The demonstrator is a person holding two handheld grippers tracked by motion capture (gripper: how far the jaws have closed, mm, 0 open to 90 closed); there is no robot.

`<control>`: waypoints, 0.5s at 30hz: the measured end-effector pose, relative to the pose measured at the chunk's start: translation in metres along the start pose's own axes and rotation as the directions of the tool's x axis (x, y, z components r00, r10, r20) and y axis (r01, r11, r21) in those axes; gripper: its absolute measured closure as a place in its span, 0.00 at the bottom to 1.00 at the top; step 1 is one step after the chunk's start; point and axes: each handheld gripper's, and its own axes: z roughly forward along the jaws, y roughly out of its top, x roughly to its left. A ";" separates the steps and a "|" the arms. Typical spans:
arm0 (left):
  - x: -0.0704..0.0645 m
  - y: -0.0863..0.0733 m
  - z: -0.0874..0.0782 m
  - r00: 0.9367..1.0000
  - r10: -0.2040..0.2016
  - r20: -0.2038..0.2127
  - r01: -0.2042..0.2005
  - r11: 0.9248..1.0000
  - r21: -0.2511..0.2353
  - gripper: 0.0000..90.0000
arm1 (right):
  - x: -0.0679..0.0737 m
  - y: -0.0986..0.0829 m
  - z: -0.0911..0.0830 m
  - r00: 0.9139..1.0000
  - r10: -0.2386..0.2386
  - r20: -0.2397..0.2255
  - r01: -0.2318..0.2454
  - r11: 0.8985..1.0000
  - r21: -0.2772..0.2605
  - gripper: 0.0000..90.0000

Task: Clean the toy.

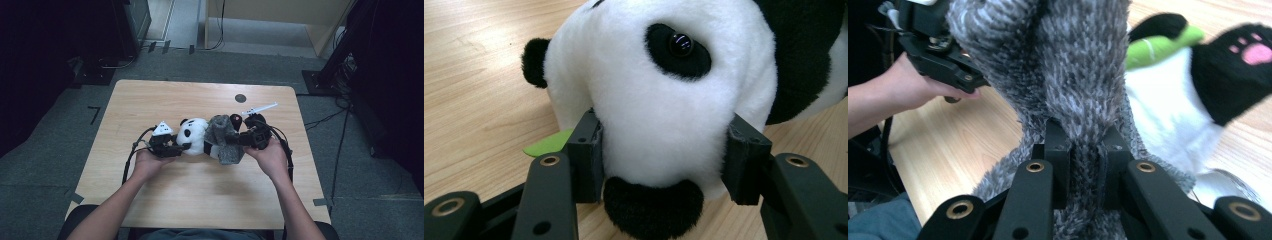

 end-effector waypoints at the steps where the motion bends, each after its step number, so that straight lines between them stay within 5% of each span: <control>1: 0.000 0.000 0.000 1.000 0.000 0.000 0.000 1.000 0.000 0.50 | 0.000 0.000 0.000 1.000 0.000 0.000 0.000 1.000 0.000 0.89; 9: -0.001 0.000 0.000 1.000 0.007 0.000 -0.007 1.000 0.002 0.50 | -0.018 -0.011 -0.003 0.999 0.041 0.003 -0.041 0.999 -0.008 0.89; 15: -0.001 -0.001 0.000 1.000 0.006 0.000 -0.006 1.000 0.005 0.50 | -0.028 -0.014 -0.011 0.996 0.058 0.064 -0.057 0.998 -0.018 0.89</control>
